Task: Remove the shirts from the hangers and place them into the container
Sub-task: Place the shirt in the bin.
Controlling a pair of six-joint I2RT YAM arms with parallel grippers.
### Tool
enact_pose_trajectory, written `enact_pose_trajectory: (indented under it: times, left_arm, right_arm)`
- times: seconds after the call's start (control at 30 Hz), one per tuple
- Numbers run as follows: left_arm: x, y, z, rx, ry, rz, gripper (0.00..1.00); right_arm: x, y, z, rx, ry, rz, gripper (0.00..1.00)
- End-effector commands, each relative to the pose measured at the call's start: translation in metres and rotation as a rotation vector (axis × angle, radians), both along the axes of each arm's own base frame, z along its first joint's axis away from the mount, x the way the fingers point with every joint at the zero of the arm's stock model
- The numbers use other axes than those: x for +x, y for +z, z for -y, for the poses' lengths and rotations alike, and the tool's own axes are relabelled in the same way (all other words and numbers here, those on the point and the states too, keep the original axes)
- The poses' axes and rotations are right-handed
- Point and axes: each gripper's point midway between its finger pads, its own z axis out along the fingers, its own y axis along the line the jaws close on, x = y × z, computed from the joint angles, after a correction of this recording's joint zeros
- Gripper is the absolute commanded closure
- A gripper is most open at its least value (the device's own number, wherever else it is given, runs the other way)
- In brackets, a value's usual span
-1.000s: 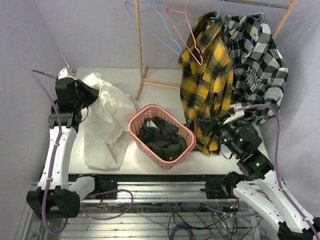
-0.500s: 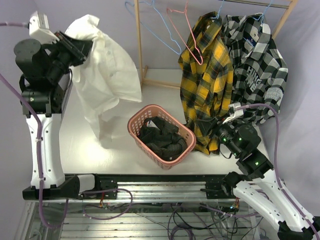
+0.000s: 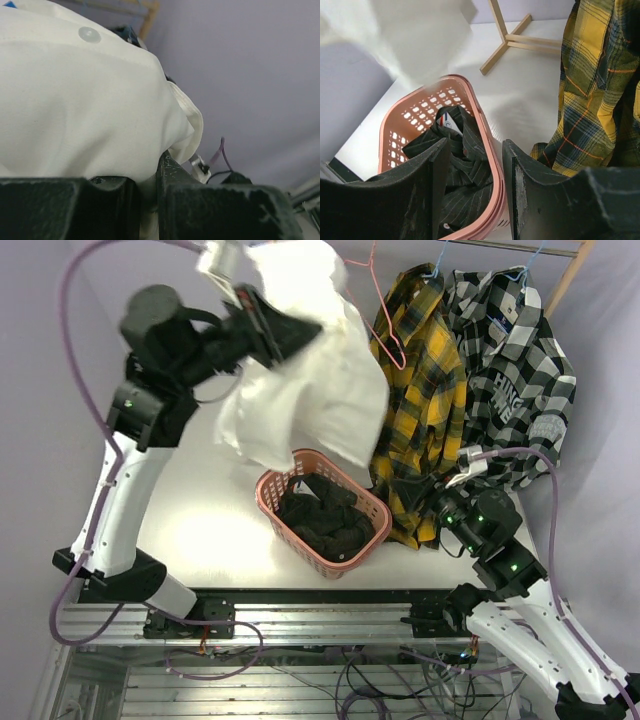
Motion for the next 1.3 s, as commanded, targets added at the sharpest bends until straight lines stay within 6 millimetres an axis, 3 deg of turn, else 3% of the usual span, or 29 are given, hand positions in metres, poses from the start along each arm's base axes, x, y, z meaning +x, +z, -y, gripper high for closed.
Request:
enact_pose_trajectory:
  times: [0.0,0.1,0.27,0.47,0.57,0.67,1.0,1.13,1.27]
  left_arm:
    - [-0.041,-0.052,0.040,0.217,-0.041,0.018,0.93]
    - [-0.062,-0.091,0.048,0.352,-0.005,-0.007,0.93]
    - [-0.075,-0.142,0.039,0.460,0.030,-0.069,0.93]
    - [-0.047,-0.233,0.004,0.677,0.261,-0.177,0.93]
    - [-0.035,-0.279,-0.001,0.774,0.320,-0.208,0.93]
    - [-0.030,-0.318,0.010,0.844,0.289,-0.238,0.93]
    - [-0.027,-0.404,0.065,0.957,0.177,-0.283,0.93]
    - [-0.025,-0.449,0.073,1.083,0.181,-0.366,0.93]
    - [-0.026,-0.488,0.068,1.155,0.216,-0.451,0.93]
  right_arm:
    - [-0.002,0.013,0.008,0.010,-0.030,0.031,0.54]
    - [-0.002,0.013,0.011,-0.001,-0.045,0.032,0.54]
    - [0.000,0.010,0.012,0.011,-0.057,0.035,0.54]
    - [0.002,0.003,0.002,0.015,-0.017,0.013,0.54]
    - [0.001,0.001,-0.004,0.016,0.011,0.006,0.54]
    - [0.000,0.001,-0.007,0.017,0.027,0.001,0.55]
    - [-0.002,0.002,-0.006,0.020,0.029,-0.002,0.55]
    - [-0.002,0.003,-0.003,0.012,0.019,-0.001,0.55]
    - [-0.003,0.003,0.002,0.003,0.000,0.003,0.55]
